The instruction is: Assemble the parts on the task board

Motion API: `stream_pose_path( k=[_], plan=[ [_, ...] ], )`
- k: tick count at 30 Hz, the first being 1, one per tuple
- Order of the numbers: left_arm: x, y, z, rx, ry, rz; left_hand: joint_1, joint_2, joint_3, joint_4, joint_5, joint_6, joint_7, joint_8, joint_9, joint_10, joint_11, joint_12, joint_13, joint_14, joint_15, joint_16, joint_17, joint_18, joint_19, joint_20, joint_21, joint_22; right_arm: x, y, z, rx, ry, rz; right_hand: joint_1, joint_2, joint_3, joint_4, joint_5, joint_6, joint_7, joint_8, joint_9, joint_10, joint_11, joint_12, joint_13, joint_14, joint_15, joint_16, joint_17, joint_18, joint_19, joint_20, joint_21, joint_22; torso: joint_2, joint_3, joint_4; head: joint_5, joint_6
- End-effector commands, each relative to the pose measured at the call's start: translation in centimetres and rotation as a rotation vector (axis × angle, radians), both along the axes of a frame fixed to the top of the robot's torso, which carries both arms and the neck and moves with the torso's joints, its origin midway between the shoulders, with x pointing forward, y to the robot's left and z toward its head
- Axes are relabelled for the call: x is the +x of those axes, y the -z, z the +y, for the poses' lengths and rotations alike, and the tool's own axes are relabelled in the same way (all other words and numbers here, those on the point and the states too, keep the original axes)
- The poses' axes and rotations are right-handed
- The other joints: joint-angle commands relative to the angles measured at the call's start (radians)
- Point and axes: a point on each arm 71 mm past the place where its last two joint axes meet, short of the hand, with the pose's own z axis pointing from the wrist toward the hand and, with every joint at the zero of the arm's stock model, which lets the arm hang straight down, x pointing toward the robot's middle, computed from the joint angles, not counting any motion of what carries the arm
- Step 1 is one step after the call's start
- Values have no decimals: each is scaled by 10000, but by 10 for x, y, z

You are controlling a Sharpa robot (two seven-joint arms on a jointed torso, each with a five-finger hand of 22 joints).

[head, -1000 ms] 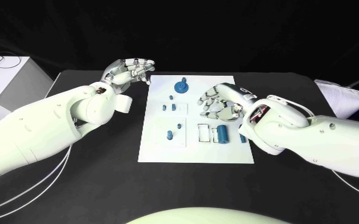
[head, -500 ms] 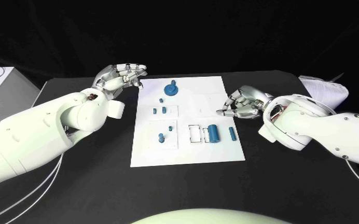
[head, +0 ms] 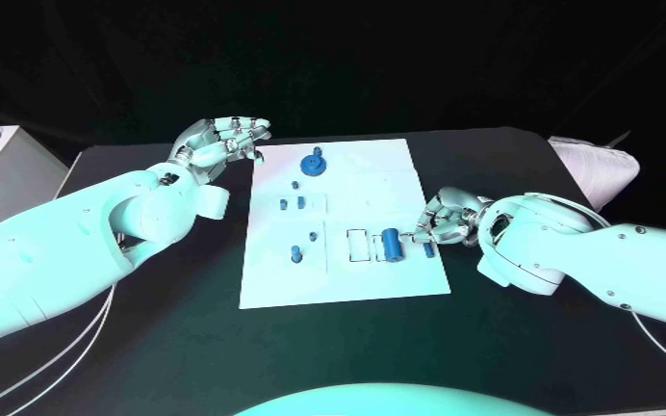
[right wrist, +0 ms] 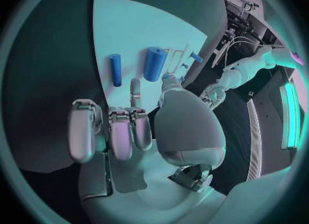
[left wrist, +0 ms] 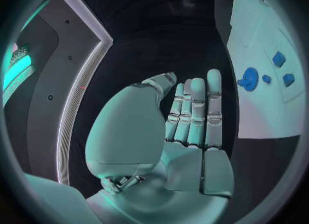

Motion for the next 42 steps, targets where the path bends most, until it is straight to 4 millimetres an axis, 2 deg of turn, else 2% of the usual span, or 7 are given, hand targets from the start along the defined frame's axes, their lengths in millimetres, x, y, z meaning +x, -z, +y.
stream_pose_path(
  k=[1, 4, 25, 33, 37, 40, 42],
  plan=[
    [-1, -1, -2, -111, 174, -24, 83, -23, 0, -61, 38, 39, 15, 60, -16, 78, 14, -33, -15, 81, -7, -41, 9, 69, 68, -15, -47, -5, -2, 4, 4, -417, -58, 201, -156, 16, -76, -10, -6, 45, -40, 65, 31, 1044, -59, 42, 2607, 1007, -86, 75, 2448, -100, 528, -31, 61, 1176, 12, -8, 11, -9, -32],
    [-1, -1, -2, -105, 169, -22, 83, -23, 0, -61, 38, 39, 15, 60, -16, 78, 14, -33, -15, 81, -7, -41, 9, 69, 68, -15, -47, -5, -2, 6, 9, -370, -106, 222, -179, 23, -82, -10, -8, 53, -44, 74, 45, 1047, -62, 45, 2611, 1011, -88, 80, 2467, -105, 533, -32, 82, 1193, 9, -16, 7, -5, -46],
    [-2, -2, -1, -87, 180, -9, 82, -19, -3, -57, 32, 41, 21, 63, -20, 84, 19, -39, -20, 82, -5, -48, 11, 67, 71, -18, -43, -1, 0, 20, 29, -273, -328, 440, -265, 128, -64, -16, -15, 109, -76, 149, 149, 1042, -87, 37, 2603, 1022, -104, 93, 2521, -115, 542, -44, 139, 1250, 14, -10, 3, 62, -190],
    [-2, -2, 0, -78, 183, 7, 82, -19, -3, -57, 32, 41, 21, 63, -20, 84, 19, -39, -20, 82, -5, -48, 11, 67, 71, -18, -43, -1, 2, 23, 33, -279, -384, 479, -232, 210, -20, -24, 24, 124, -92, 186, 201, 1036, -100, 28, 2596, 1020, -115, 92, 2514, -118, 542, -51, 157, 1272, 1, -34, 31, 35, -189],
    [-3, -2, 0, -66, 167, 10, 82, -19, -3, -57, 32, 41, 21, 63, -20, 84, 19, -39, -20, 82, -5, -48, 11, 67, 71, -18, -43, -1, 2, 24, 33, -319, -365, 503, -16, 388, 89, -42, 289, 70, -103, 217, 304, 1041, -112, 37, 2604, 1023, -127, 95, 2530, -121, 535, -65, 175, 1305, -9, -42, 13, 77, -190],
    [-3, -2, 1, -60, 159, 11, 82, -19, -3, -57, 32, 41, 21, 63, -20, 84, 19, -39, -20, 82, -5, -48, 11, 67, 71, -18, -43, -1, 3, 25, 33, -308, -341, 469, 287, 552, 221, -56, 860, 45, -121, 238, 401, 1047, -129, 47, 2613, 1025, -141, 97, 2538, -130, 539, -75, 221, 1361, 2, -33, 5, 105, -186],
    [-3, -2, 1, -57, 156, 12, 82, -19, -3, -57, 32, 41, 21, 63, -20, 84, 19, -39, -20, 82, -5, -48, 11, 67, 71, -18, -43, -1, 3, 24, 33, -274, -308, 421, 384, 581, 270, -54, 1216, 43, -129, 237, 435, 1052, -137, 54, 2619, 1029, -148, 102, 2558, -135, 541, -82, 242, 1387, -3, -32, 0, 119, -176]
  ],
)
